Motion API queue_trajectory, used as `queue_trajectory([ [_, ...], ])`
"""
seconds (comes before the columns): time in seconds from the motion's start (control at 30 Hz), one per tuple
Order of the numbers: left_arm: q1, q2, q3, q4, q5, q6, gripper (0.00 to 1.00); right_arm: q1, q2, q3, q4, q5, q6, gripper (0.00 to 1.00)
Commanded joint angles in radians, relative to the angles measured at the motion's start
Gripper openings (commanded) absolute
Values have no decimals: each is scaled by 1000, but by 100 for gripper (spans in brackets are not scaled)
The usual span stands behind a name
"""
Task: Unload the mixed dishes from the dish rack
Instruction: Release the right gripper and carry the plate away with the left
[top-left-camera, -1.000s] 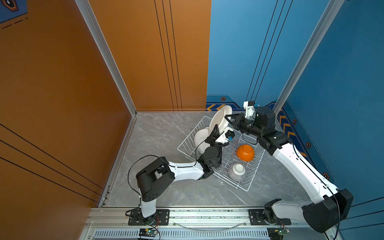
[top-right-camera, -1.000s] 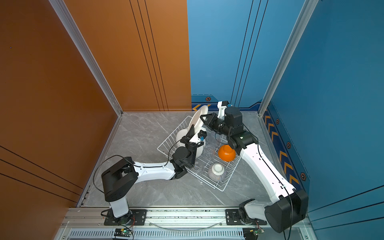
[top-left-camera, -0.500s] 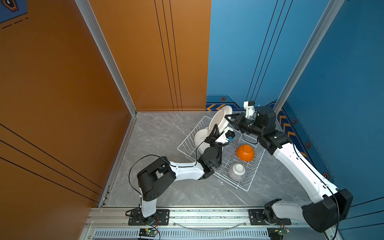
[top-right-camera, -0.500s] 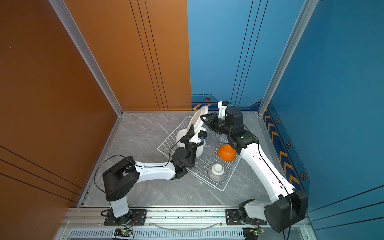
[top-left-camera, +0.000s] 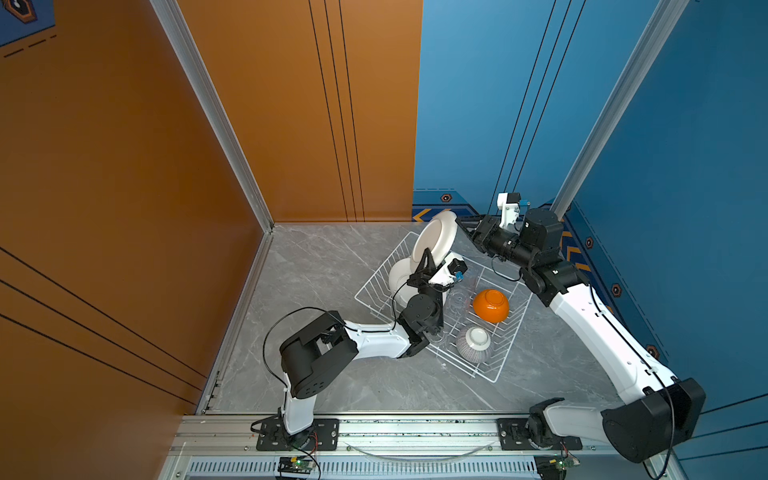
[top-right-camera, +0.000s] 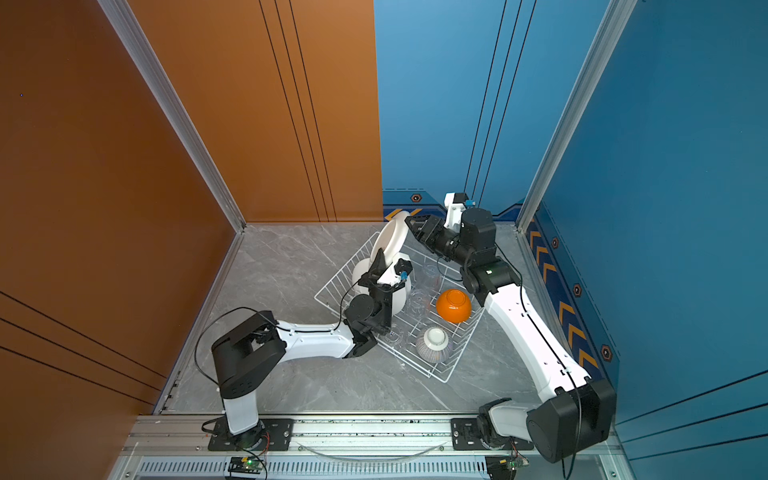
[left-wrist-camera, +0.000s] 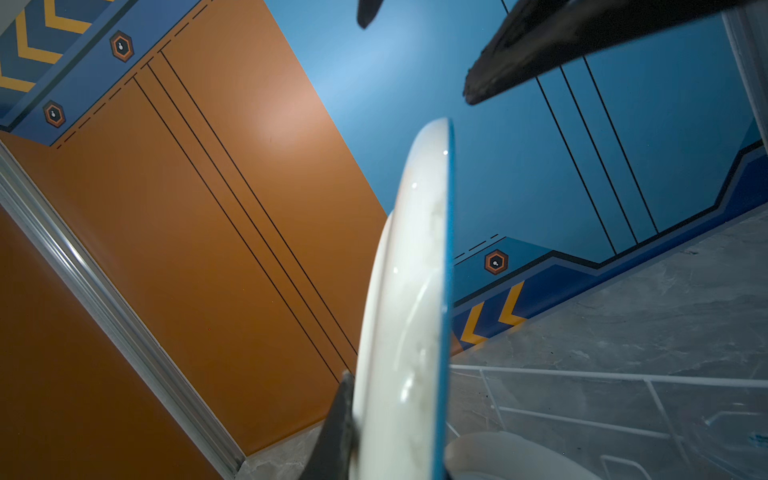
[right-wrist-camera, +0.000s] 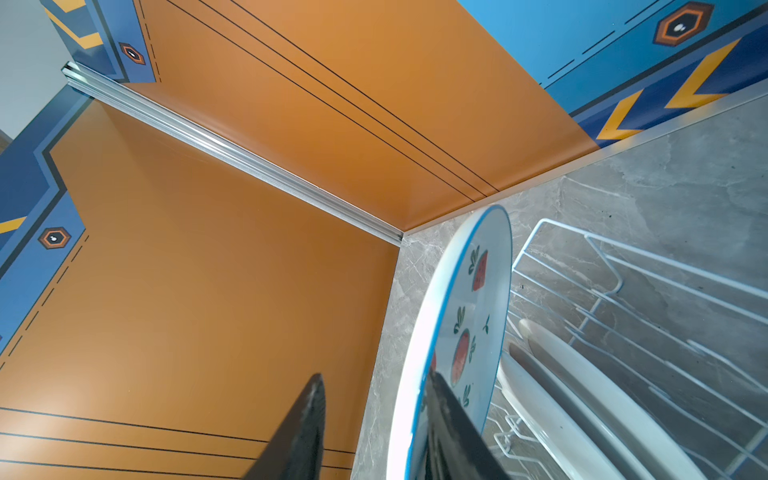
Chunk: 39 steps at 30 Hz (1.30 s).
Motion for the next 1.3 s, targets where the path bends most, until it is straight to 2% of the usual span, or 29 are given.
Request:
queue_trajectory([
  [0.0, 4, -3, 43, 76, 0, 6, 0, -12, -24, -4, 45, -13, -16, 47],
  [0.13, 5, -8, 60, 75, -6, 26, 0, -26, -38, -16, 34, 8, -40, 54],
  [0.23, 12, -8, 81, 76, -22, 73, 0, -35, -62, -44, 36, 36, -64, 54],
  [0.37, 27, -17, 91, 75, -44, 72, 0, -40, -93, -80, 15, 79, -103, 55],
  [0.67, 41, -40, 93, 36, -48, 47, 0, -62, -112, -130, -2, 72, -126, 55],
  [0.87, 63, -123, 51, -89, -9, -52, 0, -72, -118, -140, -12, 75, -140, 56],
  [1.27, 174, -375, -35, -511, 69, -397, 0, -80, -105, -155, -19, 84, -170, 59],
])
